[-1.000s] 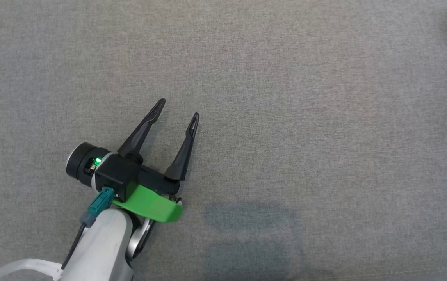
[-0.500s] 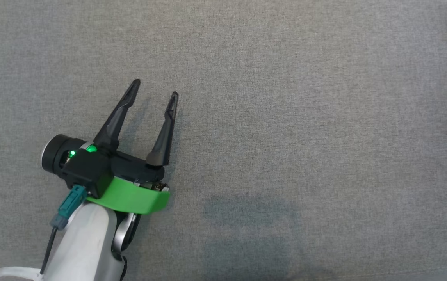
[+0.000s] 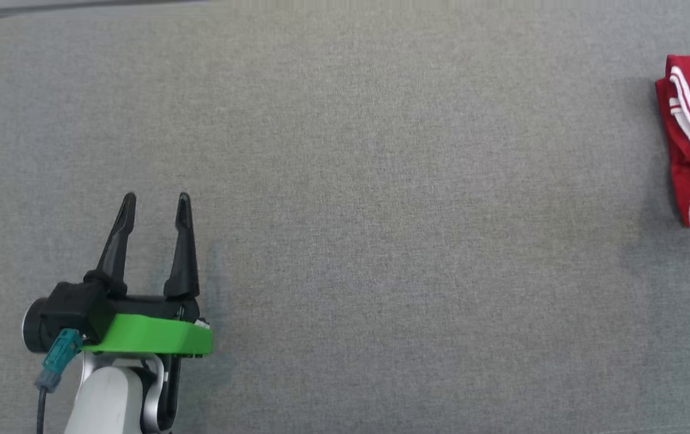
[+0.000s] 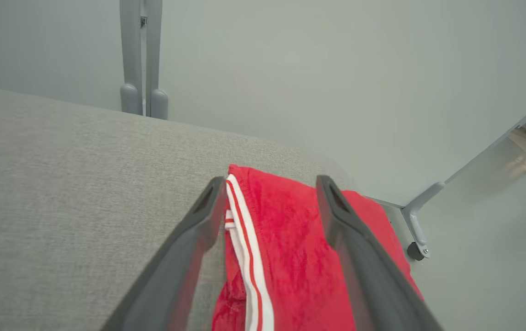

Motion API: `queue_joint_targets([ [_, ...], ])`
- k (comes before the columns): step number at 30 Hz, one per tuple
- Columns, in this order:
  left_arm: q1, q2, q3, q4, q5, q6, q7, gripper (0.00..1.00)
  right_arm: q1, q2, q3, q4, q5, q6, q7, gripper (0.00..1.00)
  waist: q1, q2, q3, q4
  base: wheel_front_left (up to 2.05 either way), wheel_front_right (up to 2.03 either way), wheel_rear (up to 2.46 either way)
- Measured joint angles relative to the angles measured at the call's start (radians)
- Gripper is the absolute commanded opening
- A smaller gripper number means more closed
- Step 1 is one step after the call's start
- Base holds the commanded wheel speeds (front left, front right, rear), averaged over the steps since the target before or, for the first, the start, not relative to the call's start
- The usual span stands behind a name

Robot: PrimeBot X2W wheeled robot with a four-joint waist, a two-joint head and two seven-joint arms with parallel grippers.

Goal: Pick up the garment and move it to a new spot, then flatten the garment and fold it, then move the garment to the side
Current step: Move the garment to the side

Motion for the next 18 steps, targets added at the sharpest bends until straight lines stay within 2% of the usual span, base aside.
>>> queue_joint_targets([
  [5, 0.026, 0.003, 0.031, 0.088, -0.001, 0.024, 0.0, 1.0, 0.097, 0.069, 0.011, -0.06, 0.056, 0.0, -0.063, 1.0, -0.0001, 0.0, -0.083, 0.015, 0.0, 0.0, 0.0],
  [10, 0.037, 0.02, 0.045, 0.142, -0.001, 0.044, 0.022, 1.0, 0.179, 0.159, 0.035, -0.064, 0.194, 0.0, -0.129, 1.0, -0.0001, 0.0, -0.159, 0.042, 0.0, 0.0, 0.0],
  [18, 0.071, 0.039, 0.047, 0.189, -0.008, 0.044, 0.025, 1.0, 0.297, 0.213, 0.162, -0.076, 0.368, 0.0, -0.198, 1.0, -0.0001, 0.0, -0.263, 0.085, 0.0, 0.0, 0.0],
])
